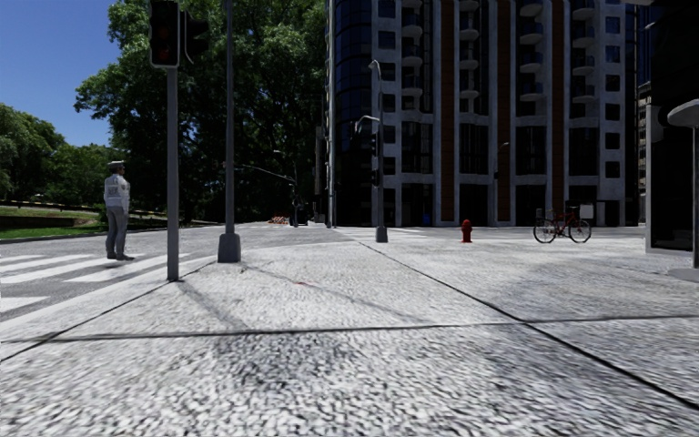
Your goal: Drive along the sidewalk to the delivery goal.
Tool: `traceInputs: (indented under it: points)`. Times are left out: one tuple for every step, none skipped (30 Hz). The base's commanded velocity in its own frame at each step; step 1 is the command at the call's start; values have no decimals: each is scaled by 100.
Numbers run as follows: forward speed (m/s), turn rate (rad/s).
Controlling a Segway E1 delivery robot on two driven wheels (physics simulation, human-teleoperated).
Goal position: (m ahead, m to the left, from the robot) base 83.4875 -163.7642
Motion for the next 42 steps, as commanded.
traceInputs:
  points:
    - [200, 0]
    - [200, 0]
    - [200, 0]
    - [200, 0]
    - [200, -11]
    - [200, -11]
    - [200, -19]
    - [200, -24]
    - [200, -28]
    - [200, -28]
    - [200, -36]
    - [200, -42]
    - [200, -46]
    - [200, -46]
    - [200, -47]
    - [200, -47]
    - [200, -47]
    - [200, -47]
    - [200, -47]
    - [200, -47]
    - [200, -47]
    - [200, -47]
    - [200, -47]
    - [200, -47]
    - [200, -47]
    - [200, -9]
    - [200, 0]
    - [200, 0]
    - [200, 0]
    - [200, 0]
    - [200, 0]
    - [200, 0]
    - [200, 0]
    - [200, 0]
    - [200, 0]
    - [200, 0]
    - [200, 0]
    - [200, 0]
    - [200, 0]
    - [200, 0]
    - [200, 0]
    - [200, 0]
